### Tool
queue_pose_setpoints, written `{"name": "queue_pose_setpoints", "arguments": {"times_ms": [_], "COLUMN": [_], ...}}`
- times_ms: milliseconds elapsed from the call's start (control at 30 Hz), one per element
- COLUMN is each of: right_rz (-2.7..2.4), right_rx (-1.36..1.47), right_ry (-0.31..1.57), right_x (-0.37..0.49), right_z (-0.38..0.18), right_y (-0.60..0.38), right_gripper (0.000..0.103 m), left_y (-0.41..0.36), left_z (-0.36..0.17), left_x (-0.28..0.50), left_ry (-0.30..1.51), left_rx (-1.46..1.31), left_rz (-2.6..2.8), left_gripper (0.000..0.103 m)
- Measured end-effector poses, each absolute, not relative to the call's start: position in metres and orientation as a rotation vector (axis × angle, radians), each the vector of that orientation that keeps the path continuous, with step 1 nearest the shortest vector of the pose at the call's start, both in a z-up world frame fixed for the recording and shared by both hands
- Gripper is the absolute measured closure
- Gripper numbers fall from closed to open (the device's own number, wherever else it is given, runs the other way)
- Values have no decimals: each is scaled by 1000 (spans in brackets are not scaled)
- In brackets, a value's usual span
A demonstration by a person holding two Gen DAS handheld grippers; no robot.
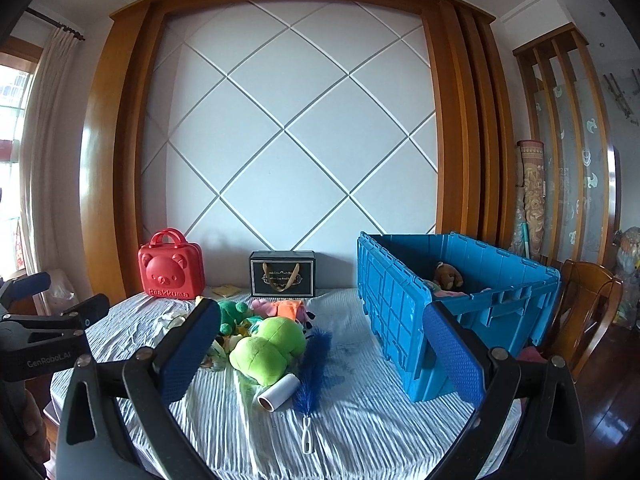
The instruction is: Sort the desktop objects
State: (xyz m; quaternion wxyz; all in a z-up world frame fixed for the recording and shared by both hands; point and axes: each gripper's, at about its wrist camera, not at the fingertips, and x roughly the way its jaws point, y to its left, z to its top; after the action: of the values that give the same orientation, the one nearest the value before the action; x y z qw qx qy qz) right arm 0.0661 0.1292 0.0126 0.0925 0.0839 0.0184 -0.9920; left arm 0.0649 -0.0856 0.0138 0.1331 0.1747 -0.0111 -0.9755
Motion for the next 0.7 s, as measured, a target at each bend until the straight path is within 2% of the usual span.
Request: {"name": "queue_pose_setpoints", "arguments": {"times_ms": [700], "right_rz": [-2962], "right_rx": [252], "right_ry": [48], "right_x": [69], "right_z": [17], "right_y": [126], "right_gripper": [0], "left_y": [-79], "left_z": [17], "left_x": [66], "left_ry": [-67], "left_rx": [491], "left_rz": [-2867], "left_gripper": [1]}}
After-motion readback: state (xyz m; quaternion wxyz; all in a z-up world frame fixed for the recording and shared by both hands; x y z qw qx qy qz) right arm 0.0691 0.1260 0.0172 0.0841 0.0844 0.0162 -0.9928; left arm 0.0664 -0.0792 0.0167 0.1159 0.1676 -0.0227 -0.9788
